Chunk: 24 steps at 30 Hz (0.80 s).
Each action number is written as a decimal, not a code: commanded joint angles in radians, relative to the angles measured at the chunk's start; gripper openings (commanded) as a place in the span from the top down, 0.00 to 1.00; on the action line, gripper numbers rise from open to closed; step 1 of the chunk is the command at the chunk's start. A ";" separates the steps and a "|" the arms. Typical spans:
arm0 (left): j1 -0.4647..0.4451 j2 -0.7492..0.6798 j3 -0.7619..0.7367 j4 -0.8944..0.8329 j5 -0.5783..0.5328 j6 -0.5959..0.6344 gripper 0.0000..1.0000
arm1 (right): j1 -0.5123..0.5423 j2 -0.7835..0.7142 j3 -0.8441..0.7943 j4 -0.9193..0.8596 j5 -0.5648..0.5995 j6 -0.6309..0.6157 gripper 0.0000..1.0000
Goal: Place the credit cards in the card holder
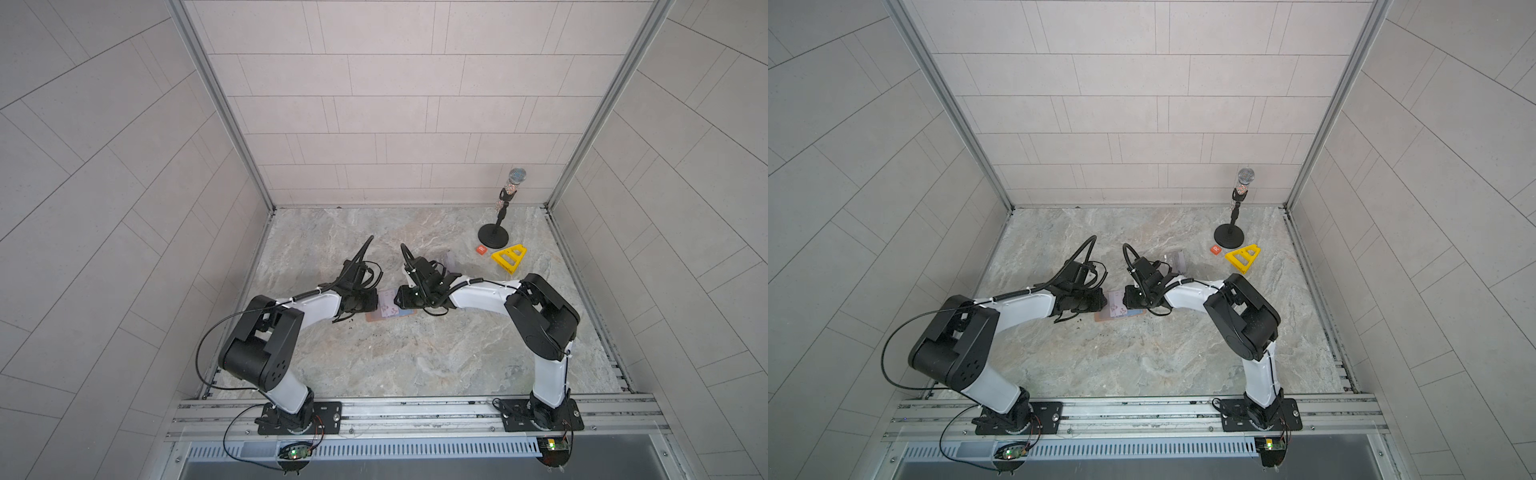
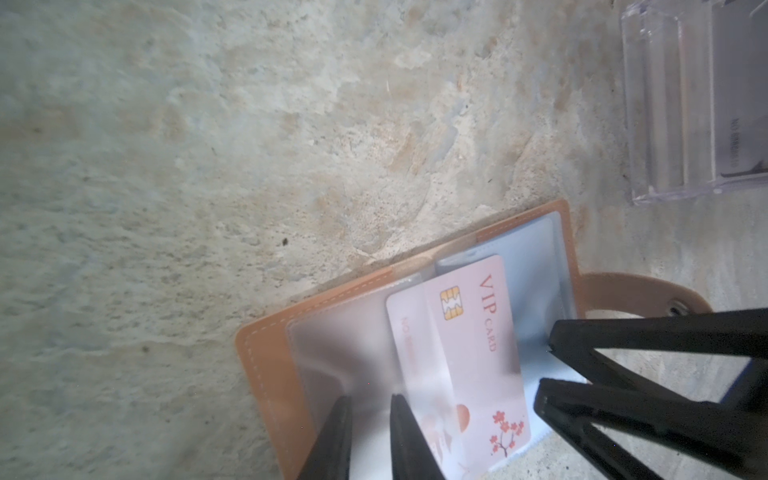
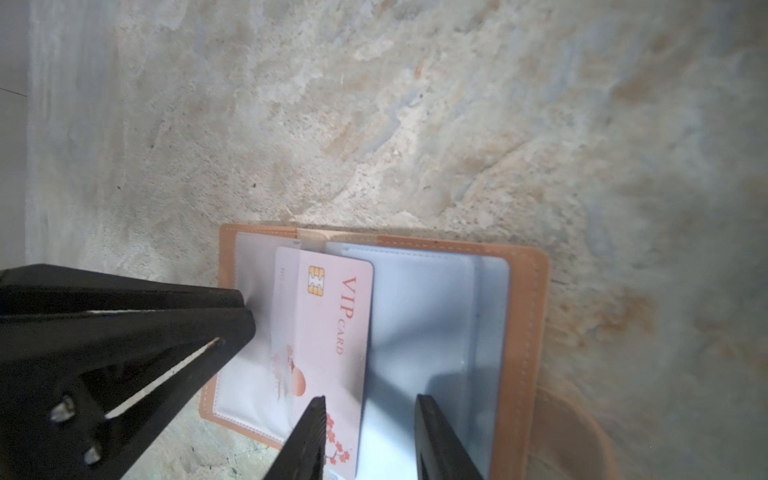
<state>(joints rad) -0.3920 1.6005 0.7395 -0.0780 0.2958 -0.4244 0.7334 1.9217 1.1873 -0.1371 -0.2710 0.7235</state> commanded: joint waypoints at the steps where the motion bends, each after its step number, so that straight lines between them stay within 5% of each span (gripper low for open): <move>1: 0.004 -0.004 -0.032 -0.088 -0.007 0.019 0.76 | 0.007 -0.014 0.030 -0.107 0.066 -0.053 0.69; 11: 0.004 -0.003 -0.034 -0.088 -0.009 0.024 0.76 | 0.030 0.047 0.113 -0.204 0.129 -0.095 0.91; 21: 0.004 -0.050 -0.035 -0.086 0.022 0.028 0.75 | 0.038 0.092 0.130 -0.220 0.133 -0.098 0.96; 24: 0.004 -0.107 -0.033 -0.097 0.026 0.024 0.64 | 0.038 0.096 0.123 -0.219 0.140 -0.095 0.97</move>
<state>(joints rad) -0.3920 1.5475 0.7204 -0.1188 0.3153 -0.4034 0.7658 1.9907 1.3174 -0.3134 -0.1642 0.6315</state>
